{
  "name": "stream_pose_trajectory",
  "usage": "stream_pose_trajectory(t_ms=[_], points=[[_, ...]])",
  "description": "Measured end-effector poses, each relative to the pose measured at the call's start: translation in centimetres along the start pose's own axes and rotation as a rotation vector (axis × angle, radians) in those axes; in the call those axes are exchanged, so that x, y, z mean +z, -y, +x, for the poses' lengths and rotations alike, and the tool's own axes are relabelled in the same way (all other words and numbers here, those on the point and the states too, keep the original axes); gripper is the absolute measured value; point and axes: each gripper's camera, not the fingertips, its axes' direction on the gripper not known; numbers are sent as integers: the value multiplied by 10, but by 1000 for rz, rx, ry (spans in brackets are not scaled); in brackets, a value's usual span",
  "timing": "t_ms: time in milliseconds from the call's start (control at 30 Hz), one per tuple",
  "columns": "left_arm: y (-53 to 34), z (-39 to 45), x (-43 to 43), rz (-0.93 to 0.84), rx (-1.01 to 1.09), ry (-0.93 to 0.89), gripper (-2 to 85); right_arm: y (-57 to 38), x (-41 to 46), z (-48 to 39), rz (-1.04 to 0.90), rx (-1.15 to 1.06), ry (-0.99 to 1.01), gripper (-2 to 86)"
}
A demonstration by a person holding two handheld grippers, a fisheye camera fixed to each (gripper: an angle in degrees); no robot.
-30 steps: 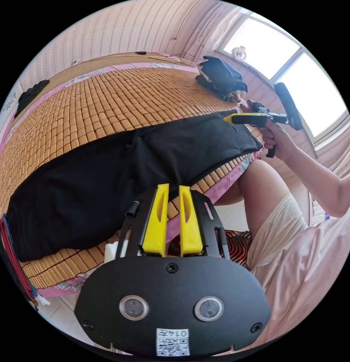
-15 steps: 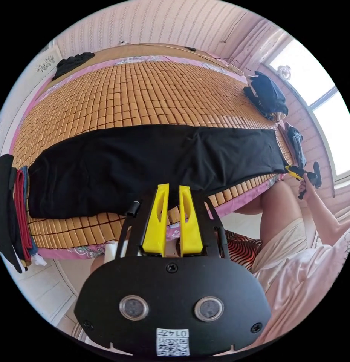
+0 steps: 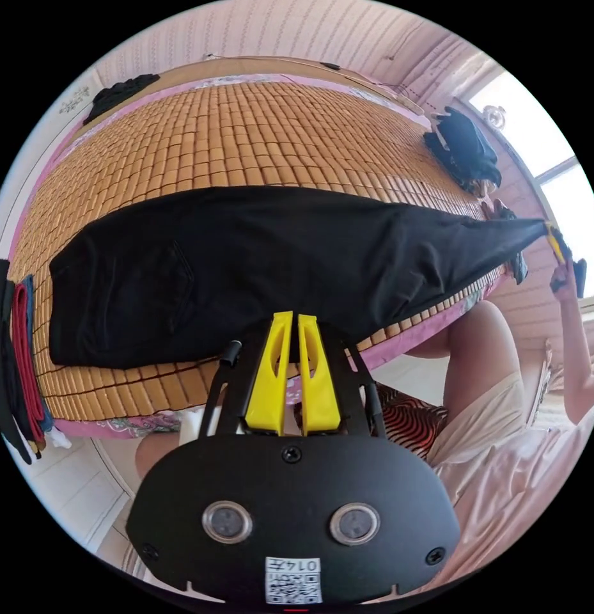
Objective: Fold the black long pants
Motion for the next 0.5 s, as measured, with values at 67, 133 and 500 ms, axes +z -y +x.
stream_pose_trajectory(t_ms=[67,133,500], points=[[5,17,5,20,42,-35,-7,14,-12,-20,58,-55,47,21],[13,31,13,26,74,-109,-9,24,-18,-48,101,-129,107,22],[-22,-39,-69,324,-131,-394,-7,-137,183,-348,-503,-815,564,36]])
